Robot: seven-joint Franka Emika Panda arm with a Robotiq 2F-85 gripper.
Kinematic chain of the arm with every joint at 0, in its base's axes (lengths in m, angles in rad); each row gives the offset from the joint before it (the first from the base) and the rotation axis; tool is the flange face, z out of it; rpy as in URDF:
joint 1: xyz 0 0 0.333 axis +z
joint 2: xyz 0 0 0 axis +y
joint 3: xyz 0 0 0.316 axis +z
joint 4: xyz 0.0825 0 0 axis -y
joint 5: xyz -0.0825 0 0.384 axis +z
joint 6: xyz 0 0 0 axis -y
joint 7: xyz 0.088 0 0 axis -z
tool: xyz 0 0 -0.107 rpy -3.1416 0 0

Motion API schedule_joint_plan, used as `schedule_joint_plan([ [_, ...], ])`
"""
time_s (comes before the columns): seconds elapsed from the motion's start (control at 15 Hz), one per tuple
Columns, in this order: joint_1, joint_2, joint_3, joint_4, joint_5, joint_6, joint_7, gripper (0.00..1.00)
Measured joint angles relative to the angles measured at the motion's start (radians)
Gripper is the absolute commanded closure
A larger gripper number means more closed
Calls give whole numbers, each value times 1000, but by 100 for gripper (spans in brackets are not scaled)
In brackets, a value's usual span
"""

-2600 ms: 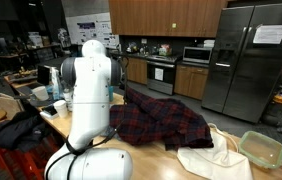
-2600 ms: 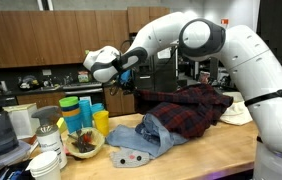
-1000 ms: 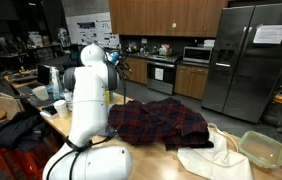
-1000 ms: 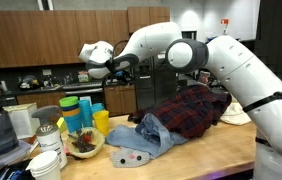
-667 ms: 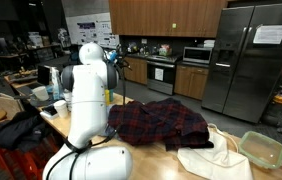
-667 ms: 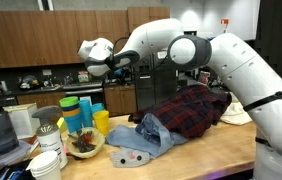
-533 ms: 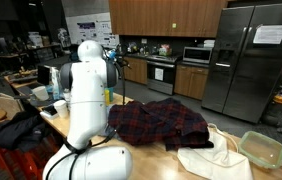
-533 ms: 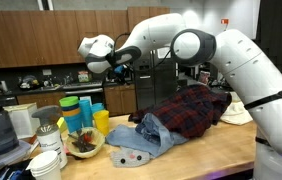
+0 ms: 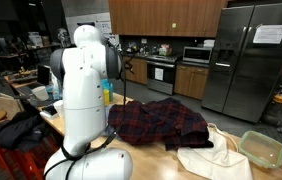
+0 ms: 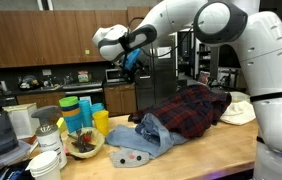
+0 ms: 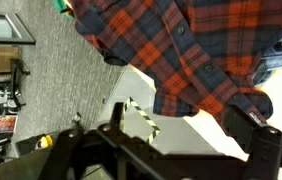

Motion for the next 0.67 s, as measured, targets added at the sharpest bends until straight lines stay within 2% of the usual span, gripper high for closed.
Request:
schedule_joint_plan([
  [0.07,-20,-27,-1,-54,33,16,22,0],
  [0.13,-81,-103,19,-209,89,69,84,0],
  [0.33,-140,-186,26,-318,213,210,83,0],
  [0.67,-255,-412,22,-579,370,423,2,0],
])
